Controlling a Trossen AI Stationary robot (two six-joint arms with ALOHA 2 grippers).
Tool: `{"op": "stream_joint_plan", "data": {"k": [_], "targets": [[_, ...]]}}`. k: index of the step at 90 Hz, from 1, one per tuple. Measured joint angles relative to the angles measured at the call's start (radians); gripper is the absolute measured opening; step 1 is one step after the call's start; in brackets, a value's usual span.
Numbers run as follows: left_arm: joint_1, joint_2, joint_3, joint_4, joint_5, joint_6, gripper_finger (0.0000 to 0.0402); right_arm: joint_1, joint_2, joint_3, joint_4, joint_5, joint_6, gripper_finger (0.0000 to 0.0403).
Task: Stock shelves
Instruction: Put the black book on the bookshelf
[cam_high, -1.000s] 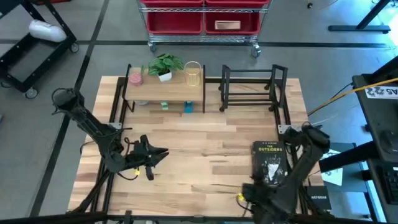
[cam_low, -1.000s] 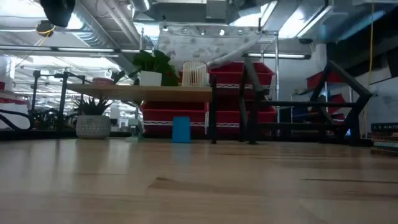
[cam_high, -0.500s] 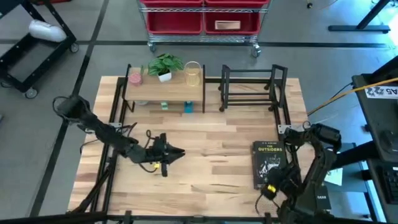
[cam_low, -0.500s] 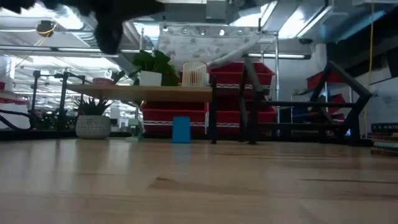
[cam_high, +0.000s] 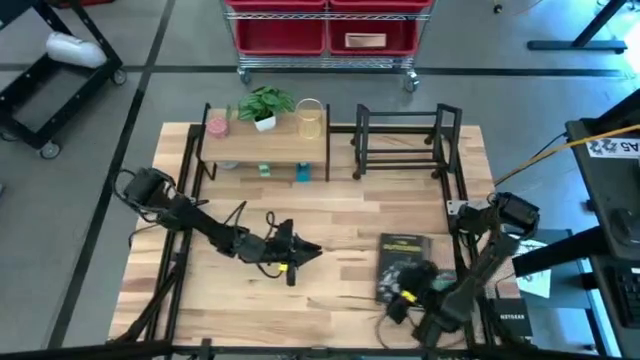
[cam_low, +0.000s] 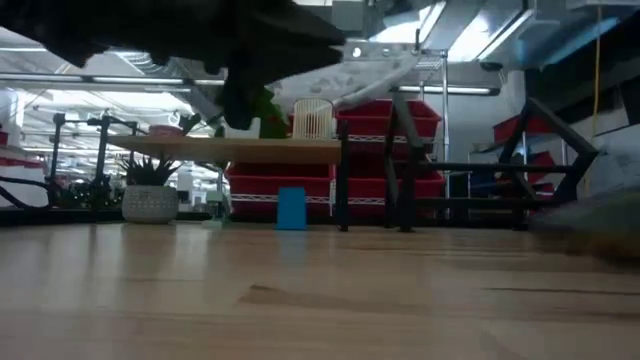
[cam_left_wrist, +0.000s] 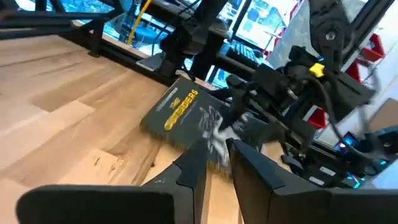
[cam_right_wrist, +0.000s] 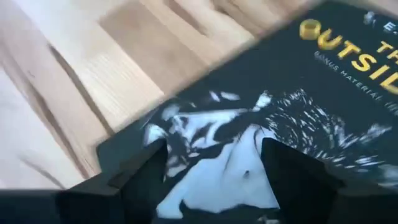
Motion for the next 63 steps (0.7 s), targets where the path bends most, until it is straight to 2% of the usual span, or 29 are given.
{"op": "stream_joint_plan", "data": {"k": [28,38,50,63], "targets": [[0.014,0.02,0.024,-0.107,0.0,-0.048,0.0054,-0.254,0.069,0.0,0.493,0.083,-0.569,0.0248],[0.013,0.021,0.024,-0.122,0.0,-0.052,0.0054,-0.313,0.07,0.007,0.619,0.061,-0.741,0.0248],[0.013,0.02,0.025,-0.165,0.005,-0.082,0.0054,-0.306,-0.003,0.053,0.457,0.023,-0.767,0.0248],[0.027,0.02,0.025,-0.254,0.091,-0.161,0.0054,-0.233,-0.133,0.073,0.113,-0.058,-0.609,0.0248]]}}
